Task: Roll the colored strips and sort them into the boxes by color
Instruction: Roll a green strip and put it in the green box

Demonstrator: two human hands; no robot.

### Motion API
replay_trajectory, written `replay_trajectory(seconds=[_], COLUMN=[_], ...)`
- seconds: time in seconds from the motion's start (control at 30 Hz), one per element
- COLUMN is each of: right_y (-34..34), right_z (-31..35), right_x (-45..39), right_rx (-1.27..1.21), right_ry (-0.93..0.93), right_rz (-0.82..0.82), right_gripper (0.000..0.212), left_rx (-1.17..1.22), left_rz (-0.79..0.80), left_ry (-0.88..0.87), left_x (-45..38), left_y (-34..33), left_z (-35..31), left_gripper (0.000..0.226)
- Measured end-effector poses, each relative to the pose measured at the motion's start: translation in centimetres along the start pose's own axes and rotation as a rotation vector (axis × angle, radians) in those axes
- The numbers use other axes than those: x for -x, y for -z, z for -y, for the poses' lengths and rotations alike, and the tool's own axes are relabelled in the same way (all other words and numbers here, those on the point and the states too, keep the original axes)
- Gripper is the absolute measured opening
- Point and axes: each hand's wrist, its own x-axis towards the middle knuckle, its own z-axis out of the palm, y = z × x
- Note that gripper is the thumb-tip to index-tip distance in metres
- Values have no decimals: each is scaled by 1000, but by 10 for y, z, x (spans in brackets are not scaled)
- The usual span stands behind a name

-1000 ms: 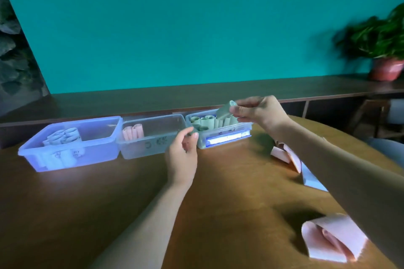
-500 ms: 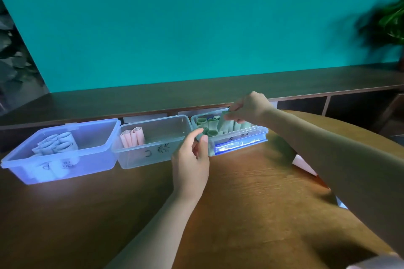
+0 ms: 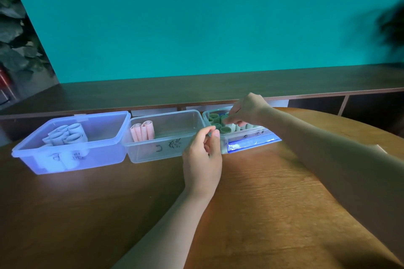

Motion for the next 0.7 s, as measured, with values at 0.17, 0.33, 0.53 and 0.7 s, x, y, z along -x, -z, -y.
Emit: replay_trajectory(seconds=[0.17,0.33,0.53,0.7], right_y=[2,-6,0,5], right_z=[0,-1,-6,-8], right_x=[0,4,0,0], right_rx=[104,202,6,-118], right_ry=[-1,17,-40,-59], right_rz=[-19,-65,3,80], right_gripper=[27,27,15,20], left_rx=[19,20,20,6], left_rz=[8,18,21,28], left_ry=[4,7,-9,-10], left_x=[0,0,1,0], left_y=[-1,-1,-1,-2], left_z=[2,2,3,3], left_gripper=[24,24,18,16])
